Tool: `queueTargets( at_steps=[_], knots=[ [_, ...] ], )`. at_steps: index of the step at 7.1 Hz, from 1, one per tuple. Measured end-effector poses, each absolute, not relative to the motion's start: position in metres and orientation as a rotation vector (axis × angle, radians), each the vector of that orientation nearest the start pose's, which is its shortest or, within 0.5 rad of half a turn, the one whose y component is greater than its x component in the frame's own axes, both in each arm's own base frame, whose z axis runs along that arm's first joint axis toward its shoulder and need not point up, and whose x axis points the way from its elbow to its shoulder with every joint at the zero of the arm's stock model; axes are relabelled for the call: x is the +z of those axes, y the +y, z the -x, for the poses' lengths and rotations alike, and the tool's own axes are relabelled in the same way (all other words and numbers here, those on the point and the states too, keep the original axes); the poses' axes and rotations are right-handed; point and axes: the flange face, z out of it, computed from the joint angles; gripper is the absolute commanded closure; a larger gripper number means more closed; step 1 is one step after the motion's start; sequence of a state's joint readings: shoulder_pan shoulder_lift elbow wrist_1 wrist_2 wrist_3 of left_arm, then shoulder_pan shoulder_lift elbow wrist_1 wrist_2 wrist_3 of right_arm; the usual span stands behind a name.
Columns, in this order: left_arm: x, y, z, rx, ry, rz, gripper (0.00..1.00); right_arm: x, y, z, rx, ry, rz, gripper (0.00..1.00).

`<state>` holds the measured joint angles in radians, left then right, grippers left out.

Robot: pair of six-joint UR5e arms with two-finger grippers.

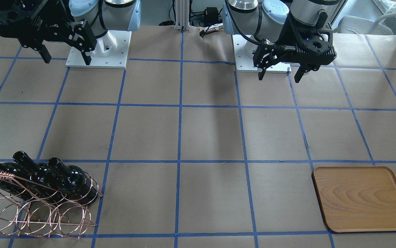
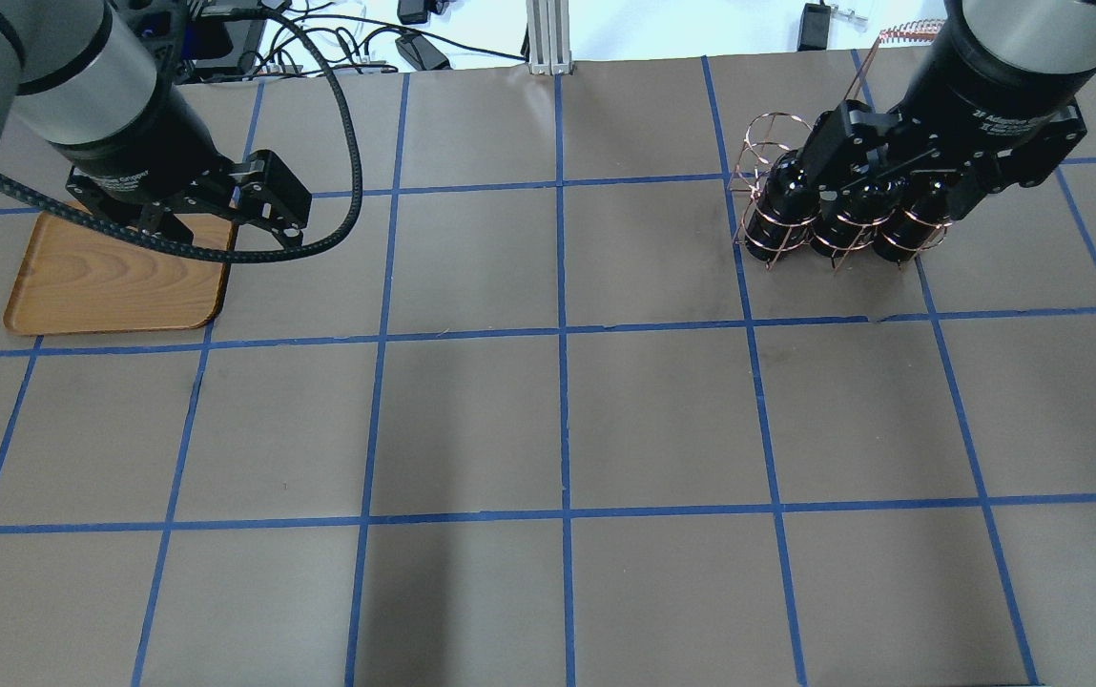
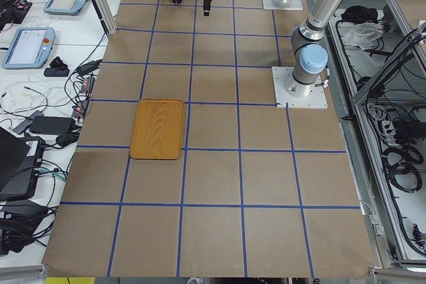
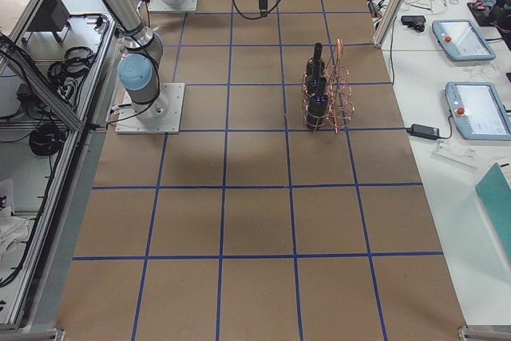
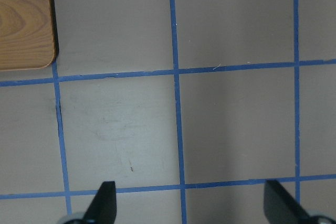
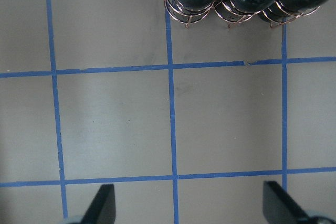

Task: Take wine from basket and place on tray
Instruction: 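Lower the right gripper over the bottles in the copper rack, then close the right gripper on the neck of the nearest dark bottle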

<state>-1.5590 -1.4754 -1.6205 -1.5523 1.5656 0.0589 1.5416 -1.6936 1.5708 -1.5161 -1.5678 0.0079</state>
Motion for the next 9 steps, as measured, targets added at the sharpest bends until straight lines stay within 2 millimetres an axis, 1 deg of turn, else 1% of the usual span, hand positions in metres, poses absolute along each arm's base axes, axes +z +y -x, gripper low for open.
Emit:
queueTargets(
  at_steps=[4,5,6,7,8,9],
  knots=[
    [0.509,-0.459,0.127,-0.098,3.143,-0.070,0.00,0.539,-0.448,-0.120,-0.109,3.139,-0.055,0.00],
    [0.509,-0.459,0.126,-0.097,3.143,-0.067,0.00,0.539,-0.450,-0.119,-0.114,3.143,-0.047,0.00],
    [0.509,-0.459,0.126,-0.096,3.143,-0.065,0.00,0.536,-0.457,-0.116,-0.121,3.148,-0.035,0.00],
    [0.507,-0.459,0.126,-0.091,3.144,-0.064,0.00,0.529,-0.475,-0.109,-0.132,3.153,-0.034,0.00],
    [0.505,-0.458,0.126,-0.084,3.144,-0.063,0.00,0.521,-0.501,-0.097,-0.137,3.159,-0.044,0.00],
    [0.503,-0.458,0.125,-0.080,3.145,-0.063,0.00,0.510,-0.529,-0.080,-0.130,3.164,-0.046,0.00]
  ],
)
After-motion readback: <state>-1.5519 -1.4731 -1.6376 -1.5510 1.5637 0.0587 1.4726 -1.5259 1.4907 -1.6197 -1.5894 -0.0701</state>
